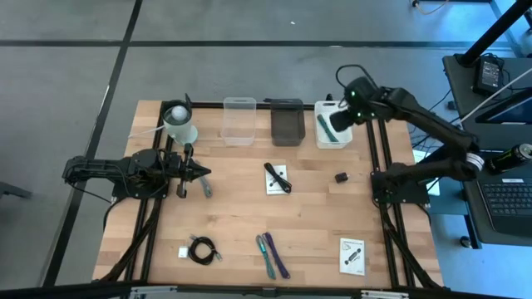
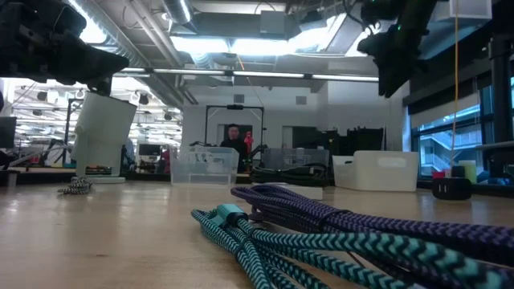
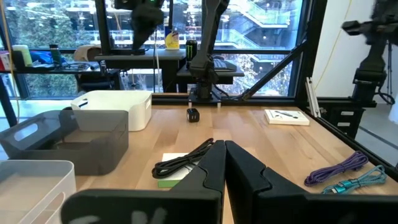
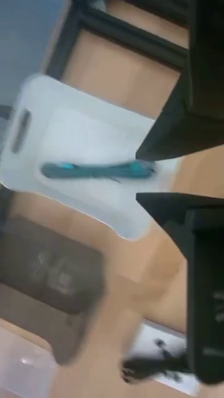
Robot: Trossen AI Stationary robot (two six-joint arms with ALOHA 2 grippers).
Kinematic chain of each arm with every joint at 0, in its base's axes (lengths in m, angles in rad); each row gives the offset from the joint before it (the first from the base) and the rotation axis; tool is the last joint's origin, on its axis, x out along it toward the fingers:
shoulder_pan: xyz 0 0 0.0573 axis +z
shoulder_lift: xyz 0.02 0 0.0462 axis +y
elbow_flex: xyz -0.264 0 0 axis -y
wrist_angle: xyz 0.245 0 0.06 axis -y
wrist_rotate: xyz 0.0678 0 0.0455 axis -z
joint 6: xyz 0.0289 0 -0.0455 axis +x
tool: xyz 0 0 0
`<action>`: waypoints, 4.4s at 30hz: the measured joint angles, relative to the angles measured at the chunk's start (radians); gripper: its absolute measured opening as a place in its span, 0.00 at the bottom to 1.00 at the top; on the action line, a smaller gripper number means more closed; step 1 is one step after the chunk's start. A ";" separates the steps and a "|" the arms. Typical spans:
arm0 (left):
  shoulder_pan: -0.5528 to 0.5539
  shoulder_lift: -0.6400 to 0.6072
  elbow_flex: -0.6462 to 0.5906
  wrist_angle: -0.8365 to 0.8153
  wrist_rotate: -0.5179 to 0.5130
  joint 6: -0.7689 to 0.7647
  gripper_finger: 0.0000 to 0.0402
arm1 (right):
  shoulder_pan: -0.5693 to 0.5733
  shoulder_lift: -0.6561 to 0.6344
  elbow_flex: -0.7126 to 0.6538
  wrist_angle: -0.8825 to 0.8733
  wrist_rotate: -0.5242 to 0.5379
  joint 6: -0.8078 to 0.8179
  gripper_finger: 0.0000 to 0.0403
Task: Pick and place items into bin
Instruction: Put the violet charger cable into the white bin
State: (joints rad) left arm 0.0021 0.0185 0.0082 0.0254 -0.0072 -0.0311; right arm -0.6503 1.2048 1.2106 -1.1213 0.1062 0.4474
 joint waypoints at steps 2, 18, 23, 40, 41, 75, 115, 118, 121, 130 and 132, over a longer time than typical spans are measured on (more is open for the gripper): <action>0.000 0.000 0.000 0.000 0.000 0.000 0.01 | 0.068 -0.014 0.000 -0.026 -0.002 0.037 0.16; 0.000 0.000 0.000 0.000 0.000 0.000 0.01 | 0.666 -0.036 -0.118 0.190 0.005 0.312 0.01; 0.000 0.000 0.000 0.000 0.000 0.000 0.01 | 0.825 -0.032 -0.229 0.454 0.016 0.459 0.00; 0.000 0.000 0.000 0.000 0.000 0.000 0.01 | 1.128 0.485 0.350 0.512 0.104 0.309 0.00; 0.000 0.000 0.000 0.000 0.000 0.000 0.01 | 1.132 0.533 0.423 0.437 0.098 0.325 0.00; 0.000 0.000 0.000 0.000 0.000 0.000 0.01 | 1.148 1.210 0.829 0.081 -0.033 0.733 0.51; 0.000 0.000 0.000 0.000 0.000 0.000 0.01 | 1.206 0.998 0.799 -0.244 0.163 0.467 0.04; 0.000 0.000 0.000 -0.001 0.000 0.000 0.01 | 1.203 0.953 0.706 -0.215 0.163 0.490 0.04; 0.000 0.000 0.000 0.000 0.000 0.000 0.01 | 1.194 0.864 0.570 -0.150 0.157 0.522 0.04; 0.000 0.000 0.000 0.000 0.000 0.000 0.01 | 1.101 0.505 0.179 0.165 0.129 0.617 0.04; 0.000 0.000 0.000 0.000 0.000 0.000 0.01 | 1.077 0.438 0.127 0.205 0.127 0.609 0.04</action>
State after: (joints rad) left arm 0.0017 0.0185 0.0082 0.0254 -0.0074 -0.0308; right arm 0.4271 1.6430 1.3374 -0.9162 0.2334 1.0559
